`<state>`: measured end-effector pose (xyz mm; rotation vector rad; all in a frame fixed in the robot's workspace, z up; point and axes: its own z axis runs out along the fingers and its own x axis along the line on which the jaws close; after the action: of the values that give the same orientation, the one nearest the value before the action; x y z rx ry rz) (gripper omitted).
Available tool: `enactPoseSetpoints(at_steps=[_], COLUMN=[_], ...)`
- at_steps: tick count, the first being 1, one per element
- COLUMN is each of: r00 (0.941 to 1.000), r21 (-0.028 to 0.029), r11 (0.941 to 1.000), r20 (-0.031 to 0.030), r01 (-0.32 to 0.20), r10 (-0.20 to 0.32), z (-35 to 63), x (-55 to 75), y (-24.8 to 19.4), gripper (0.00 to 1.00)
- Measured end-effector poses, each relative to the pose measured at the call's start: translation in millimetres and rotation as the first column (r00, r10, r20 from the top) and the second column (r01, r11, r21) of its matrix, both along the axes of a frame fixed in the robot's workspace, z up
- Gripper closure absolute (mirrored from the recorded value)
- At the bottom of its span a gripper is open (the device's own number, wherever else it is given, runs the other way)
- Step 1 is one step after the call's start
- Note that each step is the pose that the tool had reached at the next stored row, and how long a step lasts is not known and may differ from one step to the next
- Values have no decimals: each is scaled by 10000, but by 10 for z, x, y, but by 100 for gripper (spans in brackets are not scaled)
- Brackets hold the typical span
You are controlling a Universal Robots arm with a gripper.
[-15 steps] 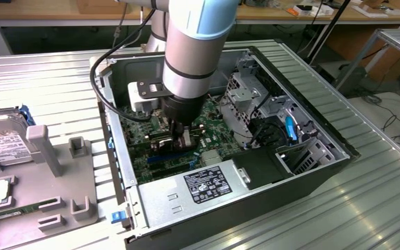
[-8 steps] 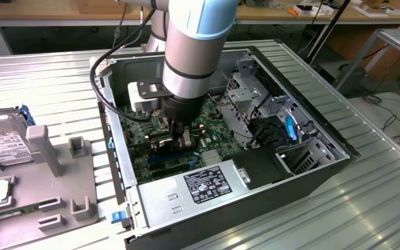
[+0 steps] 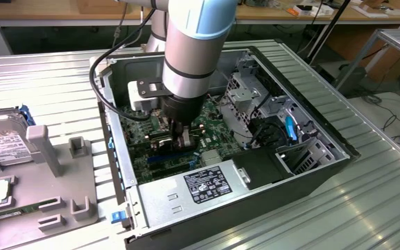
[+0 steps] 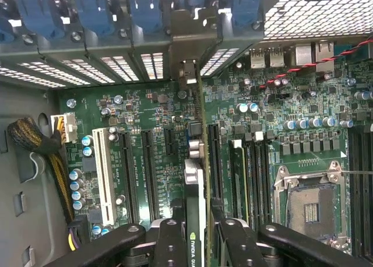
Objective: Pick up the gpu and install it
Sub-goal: 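Insert the gpu into the slot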
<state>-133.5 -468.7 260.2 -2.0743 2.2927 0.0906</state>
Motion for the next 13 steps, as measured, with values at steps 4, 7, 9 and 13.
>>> enactPoseSetpoints(at_steps=[4,7,9,13], r00=[9999,9999,9999,9994], r21=[-9,-11,-18,-37], r11=[9999,9999,9999,9994], r20=[1,0,-7,-13], r01=[152,109,-139,-339], r10=[-152,-109,139,339], z=[0,-1,-1,0], x=[0,8,35,44], y=[12,13,12,12], gripper=[73,73,73,73])
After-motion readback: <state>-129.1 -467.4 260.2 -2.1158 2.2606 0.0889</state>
